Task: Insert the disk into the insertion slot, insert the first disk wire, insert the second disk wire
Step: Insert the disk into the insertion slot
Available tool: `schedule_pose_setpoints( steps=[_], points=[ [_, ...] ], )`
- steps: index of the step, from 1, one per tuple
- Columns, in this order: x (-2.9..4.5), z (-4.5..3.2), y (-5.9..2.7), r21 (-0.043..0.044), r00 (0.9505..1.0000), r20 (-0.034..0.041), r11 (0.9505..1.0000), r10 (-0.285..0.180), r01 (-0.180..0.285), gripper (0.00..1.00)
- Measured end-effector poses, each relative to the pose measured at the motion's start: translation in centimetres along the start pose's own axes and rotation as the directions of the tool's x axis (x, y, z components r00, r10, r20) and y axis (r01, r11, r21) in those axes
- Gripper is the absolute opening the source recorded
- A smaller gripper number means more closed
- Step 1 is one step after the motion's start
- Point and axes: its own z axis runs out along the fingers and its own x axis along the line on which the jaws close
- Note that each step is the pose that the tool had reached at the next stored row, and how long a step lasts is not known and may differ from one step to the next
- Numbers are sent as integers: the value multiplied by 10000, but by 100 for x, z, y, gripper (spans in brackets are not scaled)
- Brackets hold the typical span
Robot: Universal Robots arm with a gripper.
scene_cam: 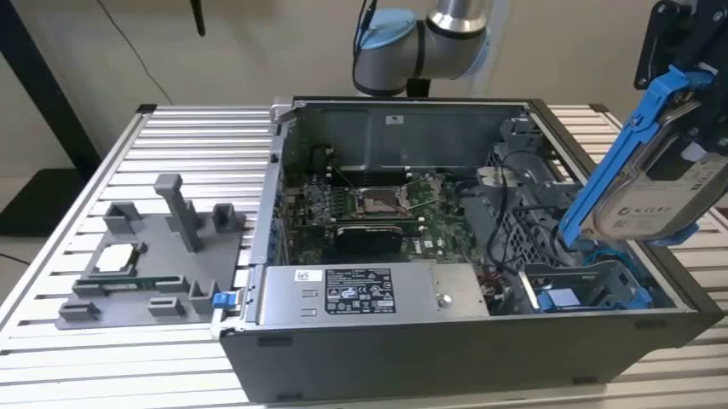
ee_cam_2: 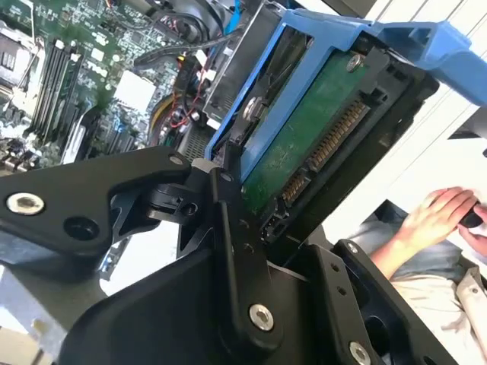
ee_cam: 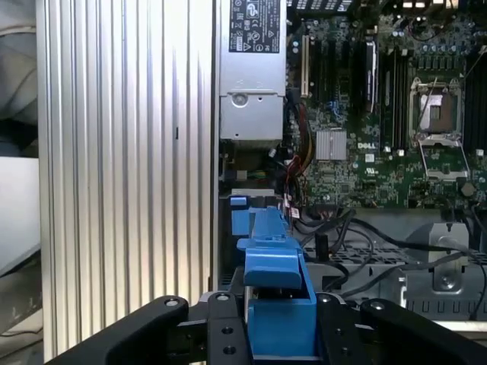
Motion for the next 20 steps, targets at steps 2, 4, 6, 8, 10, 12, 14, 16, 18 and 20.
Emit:
schedule_pose_setpoints(
  steps=[2,4,6,8,10,12,14,16,18,20],
  points=[
    [11,9,-1,0,10000,1,10000,0,0,0],
    [19,24,-2,0,10000,2,10000,-1,1,0],
    [20,41,-2,0,10000,-2,10000,0,0,0],
    [22,63,-3,0,10000,1,10000,-1,1,0],
    [22,70,-3,0,10000,1,10000,0,0,0],
    [22,70,-3,0,10000,0,10000,-1,1,0],
    [22,71,-3,0,10000,1,10000,0,0,0],
    [22,71,-3,0,10000,0,10000,-1,1,0],
    [21,85,-4,0,10000,3,10000,-1,1,0],
    [21,116,-5,0,10000,1,10000,0,0,0]
  ],
)
